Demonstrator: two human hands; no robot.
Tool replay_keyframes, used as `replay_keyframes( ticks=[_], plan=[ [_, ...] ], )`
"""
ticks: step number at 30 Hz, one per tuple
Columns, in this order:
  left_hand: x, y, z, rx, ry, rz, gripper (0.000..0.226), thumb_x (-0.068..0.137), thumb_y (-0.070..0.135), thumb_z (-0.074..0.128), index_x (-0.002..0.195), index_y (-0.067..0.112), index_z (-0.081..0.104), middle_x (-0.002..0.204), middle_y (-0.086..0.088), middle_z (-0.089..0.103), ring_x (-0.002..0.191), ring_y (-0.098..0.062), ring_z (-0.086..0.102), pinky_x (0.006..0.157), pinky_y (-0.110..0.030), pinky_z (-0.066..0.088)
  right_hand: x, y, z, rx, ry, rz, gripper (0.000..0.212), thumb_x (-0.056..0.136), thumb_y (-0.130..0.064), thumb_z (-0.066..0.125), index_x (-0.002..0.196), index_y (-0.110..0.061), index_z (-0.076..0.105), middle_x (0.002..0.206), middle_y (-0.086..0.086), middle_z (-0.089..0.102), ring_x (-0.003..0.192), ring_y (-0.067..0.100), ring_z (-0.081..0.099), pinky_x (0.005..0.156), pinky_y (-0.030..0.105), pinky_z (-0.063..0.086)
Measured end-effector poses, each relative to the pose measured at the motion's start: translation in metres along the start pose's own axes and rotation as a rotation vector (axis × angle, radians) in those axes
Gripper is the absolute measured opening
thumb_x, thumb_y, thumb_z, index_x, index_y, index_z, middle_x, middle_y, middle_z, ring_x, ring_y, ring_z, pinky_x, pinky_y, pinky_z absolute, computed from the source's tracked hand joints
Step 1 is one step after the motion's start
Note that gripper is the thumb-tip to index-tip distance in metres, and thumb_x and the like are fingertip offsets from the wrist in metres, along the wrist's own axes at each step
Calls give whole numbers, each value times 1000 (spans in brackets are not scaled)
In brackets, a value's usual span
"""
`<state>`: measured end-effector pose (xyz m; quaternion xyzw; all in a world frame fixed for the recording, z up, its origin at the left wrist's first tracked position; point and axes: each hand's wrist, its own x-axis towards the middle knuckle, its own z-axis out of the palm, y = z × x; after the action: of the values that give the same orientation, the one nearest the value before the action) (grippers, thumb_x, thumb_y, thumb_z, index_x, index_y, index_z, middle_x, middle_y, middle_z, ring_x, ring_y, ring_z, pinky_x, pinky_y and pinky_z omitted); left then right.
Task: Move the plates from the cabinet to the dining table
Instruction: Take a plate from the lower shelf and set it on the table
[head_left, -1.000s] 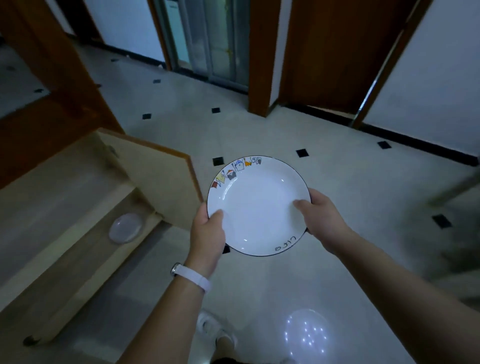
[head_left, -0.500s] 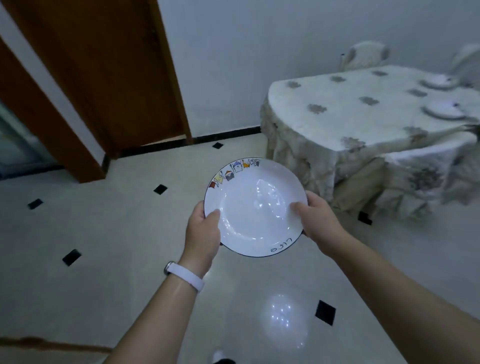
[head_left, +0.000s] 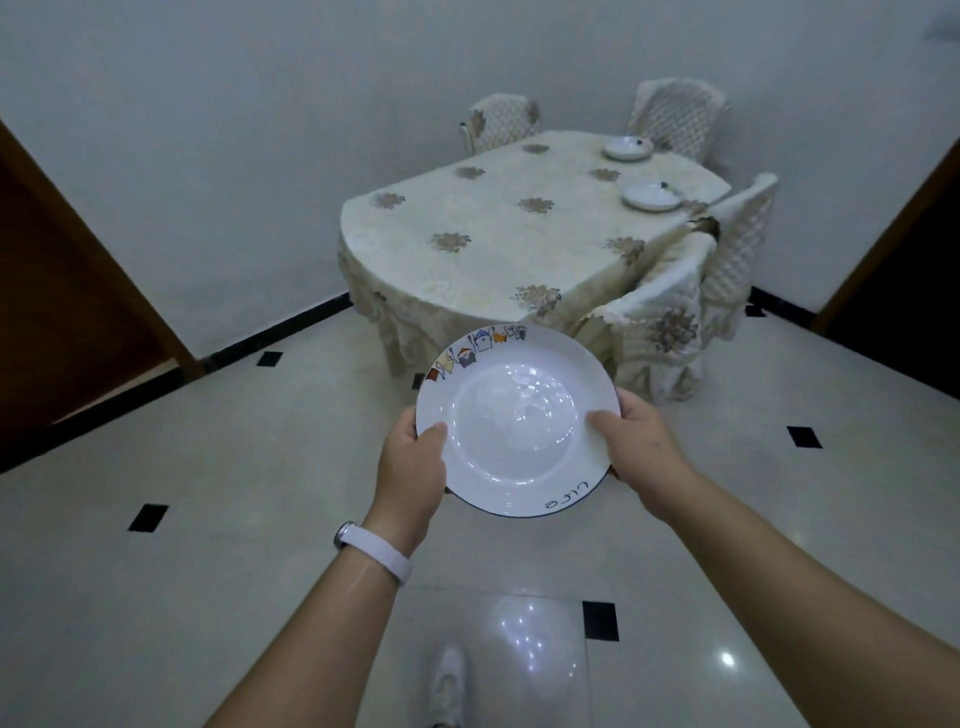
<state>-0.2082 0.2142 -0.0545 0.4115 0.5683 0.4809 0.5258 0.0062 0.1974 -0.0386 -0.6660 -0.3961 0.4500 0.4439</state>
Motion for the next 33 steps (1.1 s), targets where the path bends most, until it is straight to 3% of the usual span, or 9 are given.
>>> replay_keyframes(
  ticks=[5,10,14,19,24,27,33],
  plan=[
    [73,18,-9,15,-72,-25,29,90,9,47,95,27,70,96,-6,74,85,-28,68,68,-44,57,44,-21,31,36,73,49,26,91,-5,43,93,-19,65,81,5,67,60,18,55,49,21,43],
    [137,32,-4,-7,-154,-7,29,93,6,47,98,25,68,95,0,74,84,-20,68,65,-32,54,85,-38,51,39,163,28,27,89,-4,43,92,-19,66,86,6,71,69,22,61,63,33,49],
    [163,38,16,10,-239,-27,29,92,5,46,97,22,69,86,2,74,73,-17,66,60,-32,51,106,-38,42,36,231,63,25,88,-6,45,91,-19,66,80,5,68,61,19,57,53,26,44],
    [192,40,62,34,-313,-69,27,92,5,47,98,20,68,91,-6,73,72,-21,64,62,-37,50,133,-34,14,74,326,91,25,88,-4,45,93,-17,65,74,3,65,55,16,53,45,21,40],
    [215,48,117,45,-382,-72,29,93,2,45,101,20,67,91,1,74,77,-16,69,58,-29,54,171,-26,-28,87,360,105,23,86,-3,44,91,-12,65,62,2,56,41,12,41,38,19,30],
    [233,50,157,70,-368,-75,31,93,2,45,103,22,67,96,-1,74,84,-20,70,61,-31,55,203,-26,-56,122,351,97,23,87,-1,43,88,-11,64,56,-3,55,35,7,42,35,17,31],
    [266,62,265,110,-328,-34,36,90,1,44,111,17,68,100,-3,74,84,-21,69,61,-32,55,288,-23,-142,121,290,85,26,86,-8,45,90,-20,67,68,-2,62,53,16,50,46,21,37]
  ],
)
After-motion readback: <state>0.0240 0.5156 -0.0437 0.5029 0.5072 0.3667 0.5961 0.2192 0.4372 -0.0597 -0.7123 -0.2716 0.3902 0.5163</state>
